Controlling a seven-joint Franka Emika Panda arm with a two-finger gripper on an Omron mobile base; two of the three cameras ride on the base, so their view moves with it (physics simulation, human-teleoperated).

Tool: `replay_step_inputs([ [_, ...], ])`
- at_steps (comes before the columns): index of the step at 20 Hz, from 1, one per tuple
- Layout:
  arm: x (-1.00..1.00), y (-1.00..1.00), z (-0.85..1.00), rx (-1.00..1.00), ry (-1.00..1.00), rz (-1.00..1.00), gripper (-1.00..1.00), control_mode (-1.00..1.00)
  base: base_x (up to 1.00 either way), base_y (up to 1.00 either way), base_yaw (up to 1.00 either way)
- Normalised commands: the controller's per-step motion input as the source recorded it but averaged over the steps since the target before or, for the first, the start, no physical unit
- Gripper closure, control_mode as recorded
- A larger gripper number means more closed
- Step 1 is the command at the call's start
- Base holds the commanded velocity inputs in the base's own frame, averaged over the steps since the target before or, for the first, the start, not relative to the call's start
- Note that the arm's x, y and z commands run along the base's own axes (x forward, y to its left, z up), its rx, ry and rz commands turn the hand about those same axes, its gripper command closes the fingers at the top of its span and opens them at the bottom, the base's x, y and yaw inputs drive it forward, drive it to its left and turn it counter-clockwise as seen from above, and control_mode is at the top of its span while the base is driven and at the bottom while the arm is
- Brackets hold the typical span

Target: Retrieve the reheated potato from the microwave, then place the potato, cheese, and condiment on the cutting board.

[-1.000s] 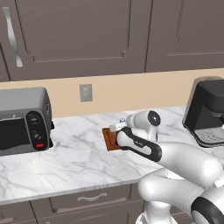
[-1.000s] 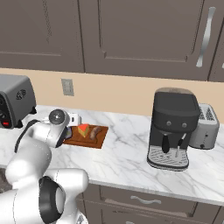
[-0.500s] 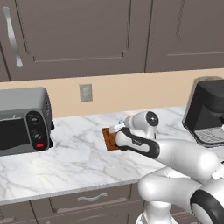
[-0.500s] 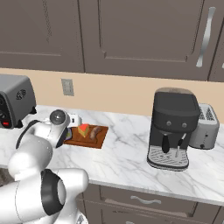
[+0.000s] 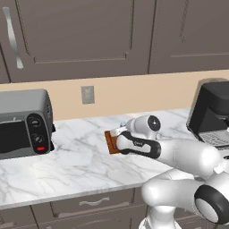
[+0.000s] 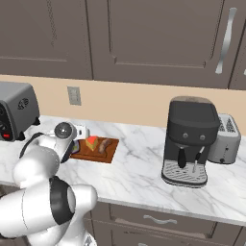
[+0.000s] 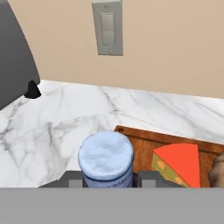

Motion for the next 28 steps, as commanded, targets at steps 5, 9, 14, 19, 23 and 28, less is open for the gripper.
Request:
replay_step_inputs([
  [5, 0.1, 0.0, -0.24, 0.0, -0.03, 0.0, 1.0, -1.0, 0.0, 0.0, 0.0],
  [9, 0.15, -0.05, -0.25, 0.0, 0.0, 0.0, 1.0, -1.0, 0.0, 0.0, 0.0],
  [14, 0.17, -0.11, -0.14, 0.0, 0.0, 0.0, 1.0, -1.0, 0.0, 0.0, 0.0],
  [19, 0.16, -0.11, -0.1, 0.0, 0.0, 0.0, 1.0, -1.0, 0.0, 0.0, 0.0],
  [23, 0.18, -0.02, -0.06, 0.0, -0.02, 0.0, 1.0, -1.0, 0.0, 0.0, 0.0],
  [28, 0.22, 0.0, -0.01, 0.0, 0.0, 0.0, 1.0, -1.0, 0.0, 0.0, 0.0],
])
